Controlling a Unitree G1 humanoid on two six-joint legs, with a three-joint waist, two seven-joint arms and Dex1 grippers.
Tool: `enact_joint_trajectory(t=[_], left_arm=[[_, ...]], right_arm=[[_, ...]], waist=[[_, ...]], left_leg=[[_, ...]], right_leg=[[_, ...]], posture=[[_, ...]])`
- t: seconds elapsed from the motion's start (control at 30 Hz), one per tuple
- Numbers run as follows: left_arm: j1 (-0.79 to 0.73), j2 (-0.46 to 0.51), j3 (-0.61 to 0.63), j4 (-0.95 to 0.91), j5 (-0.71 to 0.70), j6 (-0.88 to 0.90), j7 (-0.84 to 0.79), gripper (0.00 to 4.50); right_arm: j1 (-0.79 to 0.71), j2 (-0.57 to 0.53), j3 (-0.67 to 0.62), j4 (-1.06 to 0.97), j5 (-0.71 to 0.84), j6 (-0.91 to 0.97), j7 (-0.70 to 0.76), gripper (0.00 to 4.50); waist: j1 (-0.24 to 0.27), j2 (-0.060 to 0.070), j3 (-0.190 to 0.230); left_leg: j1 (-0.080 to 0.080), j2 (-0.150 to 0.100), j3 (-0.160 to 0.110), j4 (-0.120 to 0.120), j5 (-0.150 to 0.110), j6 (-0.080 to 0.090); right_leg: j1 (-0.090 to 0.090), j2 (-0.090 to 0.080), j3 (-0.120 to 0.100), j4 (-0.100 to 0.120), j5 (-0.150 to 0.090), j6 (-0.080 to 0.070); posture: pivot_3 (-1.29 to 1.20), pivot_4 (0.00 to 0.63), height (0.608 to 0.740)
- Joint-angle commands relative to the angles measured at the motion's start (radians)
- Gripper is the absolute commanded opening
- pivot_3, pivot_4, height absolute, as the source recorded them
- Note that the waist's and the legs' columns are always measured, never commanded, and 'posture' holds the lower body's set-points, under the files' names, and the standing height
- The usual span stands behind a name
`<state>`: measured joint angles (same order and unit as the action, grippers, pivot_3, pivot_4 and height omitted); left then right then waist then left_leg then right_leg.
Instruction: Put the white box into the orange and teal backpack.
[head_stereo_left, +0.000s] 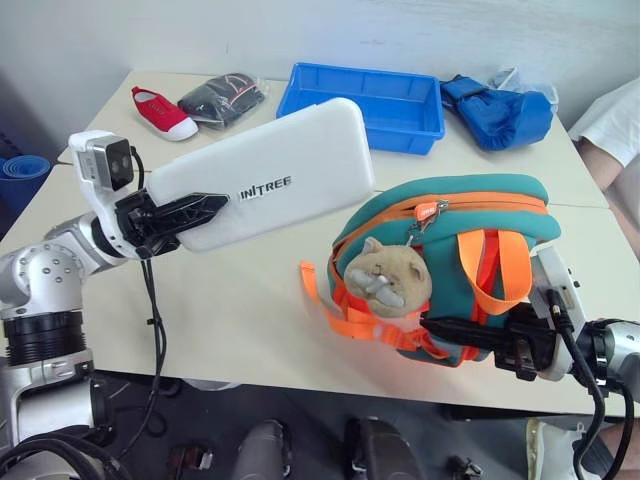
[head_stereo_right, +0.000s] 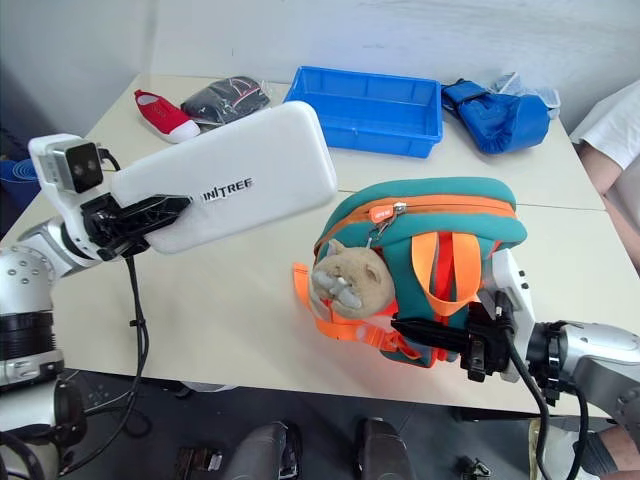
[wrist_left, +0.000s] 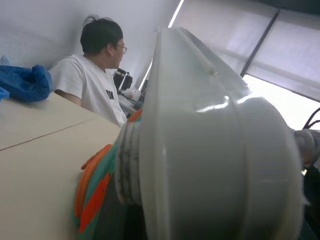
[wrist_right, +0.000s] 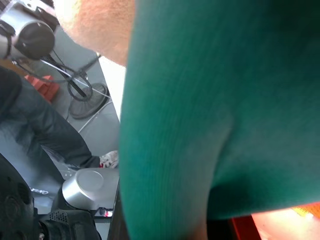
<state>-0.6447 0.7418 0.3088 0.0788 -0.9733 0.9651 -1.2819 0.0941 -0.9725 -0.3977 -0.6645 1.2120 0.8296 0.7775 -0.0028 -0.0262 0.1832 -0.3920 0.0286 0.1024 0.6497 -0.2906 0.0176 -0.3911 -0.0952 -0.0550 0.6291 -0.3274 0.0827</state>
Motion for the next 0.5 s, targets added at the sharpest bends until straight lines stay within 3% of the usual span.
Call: enact_joint_trajectory(t=[0.03, 0.3, 0.5], left_arm=[[0.003, 0.011, -0.053, -0.046, 0.036, -0.032, -0.011, 1.21], [-0.063, -0.091, -0.163, 0.018, 0.257, -0.300, 0.098, 1.21], [-0.133, -0.079, -0.378, 0.076, 0.479, -0.423, 0.044, 1.21]], right_arm=[[-0.012, 0.007, 0.003, -0.019, -0.003, -0.012, 0.003, 0.03], [-0.019, -0.006, 0.003, -0.054, 0.059, 0.025, -0.060, 0.03], [0.021, -0.035, -0.035, -0.069, 0.109, 0.058, -0.086, 0.03]], waist=[[0.001, 0.000, 0.000], [0.008, 0.000, 0.000], [0.009, 0.000, 0.000]], left_leg=[[0.000, 0.000, 0.000, 0.000, 0.000, 0.000], [0.001, 0.000, 0.000, 0.001, 0.000, 0.000], [0.001, 0.000, 0.000, 0.001, 0.000, 0.001]], right_leg=[[0.000, 0.000, 0.000, 0.000, 0.000, 0.000], [0.001, 0.000, 0.000, 0.000, 0.000, 0.000], [0.002, 0.000, 0.000, 0.000, 0.000, 0.000]], posture=[[0.00, 0.150, 0.740], [0.00, 0.150, 0.740], [0.00, 0.150, 0.740]])
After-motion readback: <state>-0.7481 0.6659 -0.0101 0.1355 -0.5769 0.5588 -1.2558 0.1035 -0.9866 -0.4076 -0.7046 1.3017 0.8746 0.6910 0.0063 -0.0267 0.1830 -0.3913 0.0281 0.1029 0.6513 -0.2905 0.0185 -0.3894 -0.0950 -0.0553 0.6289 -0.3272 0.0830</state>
